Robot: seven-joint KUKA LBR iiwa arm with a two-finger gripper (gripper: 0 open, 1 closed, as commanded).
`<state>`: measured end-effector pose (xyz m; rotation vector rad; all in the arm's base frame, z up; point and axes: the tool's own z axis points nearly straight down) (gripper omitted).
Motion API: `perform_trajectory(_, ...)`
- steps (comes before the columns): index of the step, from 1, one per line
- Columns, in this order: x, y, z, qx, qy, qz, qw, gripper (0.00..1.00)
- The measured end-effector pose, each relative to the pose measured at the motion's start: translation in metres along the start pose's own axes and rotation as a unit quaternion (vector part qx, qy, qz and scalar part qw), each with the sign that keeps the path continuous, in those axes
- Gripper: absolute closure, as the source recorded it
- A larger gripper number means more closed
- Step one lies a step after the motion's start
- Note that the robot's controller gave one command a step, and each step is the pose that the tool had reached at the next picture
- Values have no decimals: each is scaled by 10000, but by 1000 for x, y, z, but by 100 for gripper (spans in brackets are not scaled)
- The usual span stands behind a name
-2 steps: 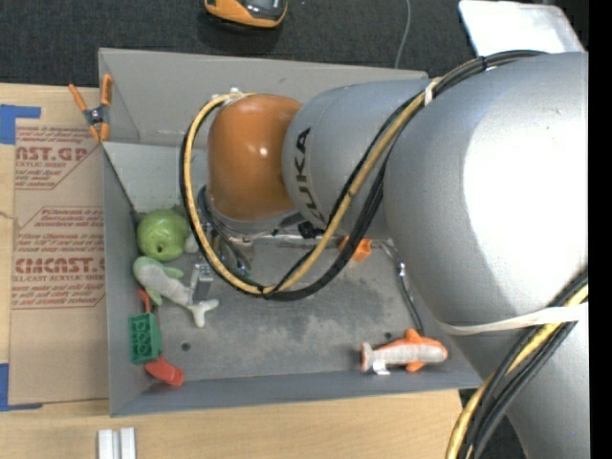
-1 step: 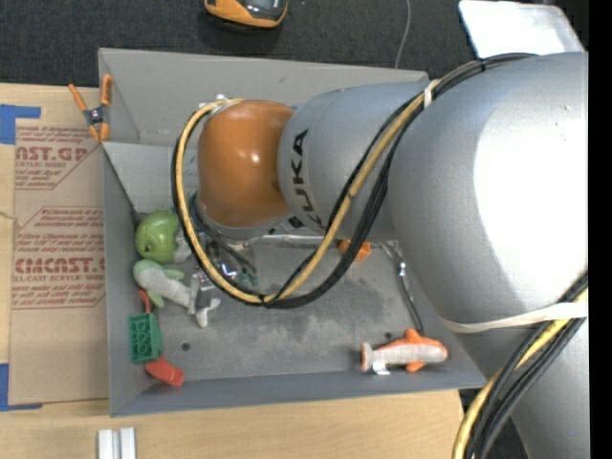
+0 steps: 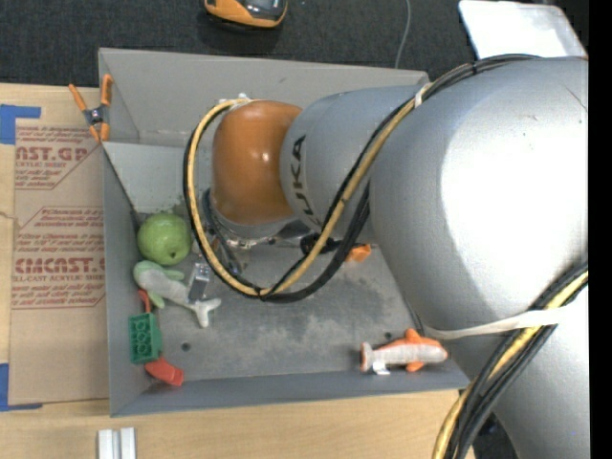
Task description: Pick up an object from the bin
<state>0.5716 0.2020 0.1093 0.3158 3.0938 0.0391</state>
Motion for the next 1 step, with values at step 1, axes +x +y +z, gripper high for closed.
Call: perform_trajectory(1, 28, -12, 7, 2, 15, 225, 9997, 0)
